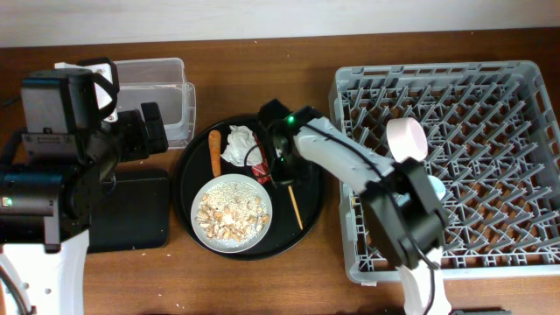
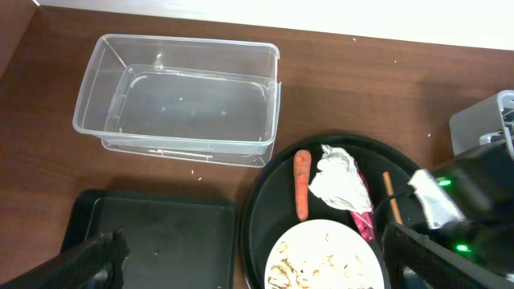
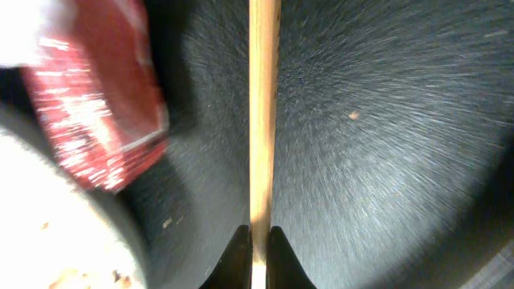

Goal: Sort waste into correct bins and load items into the dishwasher rack

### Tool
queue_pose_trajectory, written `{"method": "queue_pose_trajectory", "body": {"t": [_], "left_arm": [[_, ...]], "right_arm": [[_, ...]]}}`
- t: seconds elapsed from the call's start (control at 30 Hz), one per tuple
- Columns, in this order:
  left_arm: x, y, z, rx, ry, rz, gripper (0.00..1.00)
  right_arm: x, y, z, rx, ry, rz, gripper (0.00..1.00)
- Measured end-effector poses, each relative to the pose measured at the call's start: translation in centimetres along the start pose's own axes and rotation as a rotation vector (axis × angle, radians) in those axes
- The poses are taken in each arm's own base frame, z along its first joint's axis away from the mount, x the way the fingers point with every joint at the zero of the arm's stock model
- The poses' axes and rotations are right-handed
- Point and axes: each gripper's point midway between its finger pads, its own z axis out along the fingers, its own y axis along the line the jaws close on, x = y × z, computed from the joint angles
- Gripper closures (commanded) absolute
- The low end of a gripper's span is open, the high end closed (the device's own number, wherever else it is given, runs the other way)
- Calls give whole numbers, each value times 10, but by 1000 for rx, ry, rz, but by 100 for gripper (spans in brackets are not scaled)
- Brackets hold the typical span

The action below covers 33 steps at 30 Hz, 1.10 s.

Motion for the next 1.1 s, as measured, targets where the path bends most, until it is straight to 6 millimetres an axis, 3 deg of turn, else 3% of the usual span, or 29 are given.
{"method": "queue_pose_trajectory", "body": {"t": [0.07,0.1,0.17,0.2,0.23,0.33,0.37,0.4,0.57,0.63,0.67,0.7,0.77,0.83,0.87,0.97,1.07,1.1], "left_arm": [[0,0,0,0,0,0,1],[0,0,0,0,0,0,1],[0,0,0,0,0,0,1],[0,0,0,0,0,0,1],[0,0,0,0,0,0,1],[0,0,0,0,0,0,1],[0,0,0,0,0,0,1],[0,0,0,0,0,0,1],[0,0,0,0,0,0,1],[0,0,0,0,0,0,1],[0,0,0,0,0,0,1],[0,0,0,0,0,0,1],[0,0,0,0,0,0,1],[0,0,0,0,0,0,1],[0,0,0,0,1,0,1],[0,0,0,0,0,0,1],[0,0,0,0,0,0,1],[0,0,0,0,0,0,1]], "right_arm": [[-12,-5,-46,-35,-110,14,96],[-19,-15,-78,-46,-188,36,96],[-28,-55,-144,-28,-337,122,96],[-29,-75,-157,-6,-362,163,96],[-27,-95,-159,27,-356,188,96],[-17,-122,-128,84,-259,202,96],[-10,-130,-112,106,-207,206,86],[-5,-134,-102,117,-174,207,71],[4,-134,-103,130,-149,172,47],[7,-119,-133,109,-234,133,39],[11,-106,-160,89,-315,102,5],[22,-87,-202,54,-442,53,2],[44,-69,-256,3,-601,1,2],[78,-68,-294,-20,-694,-13,2],[96,-75,-301,-2,-700,-5,2],[111,-89,-317,61,-762,21,2],[137,-106,-348,130,-889,29,2],[153,-115,-368,159,-977,43,2]]}}
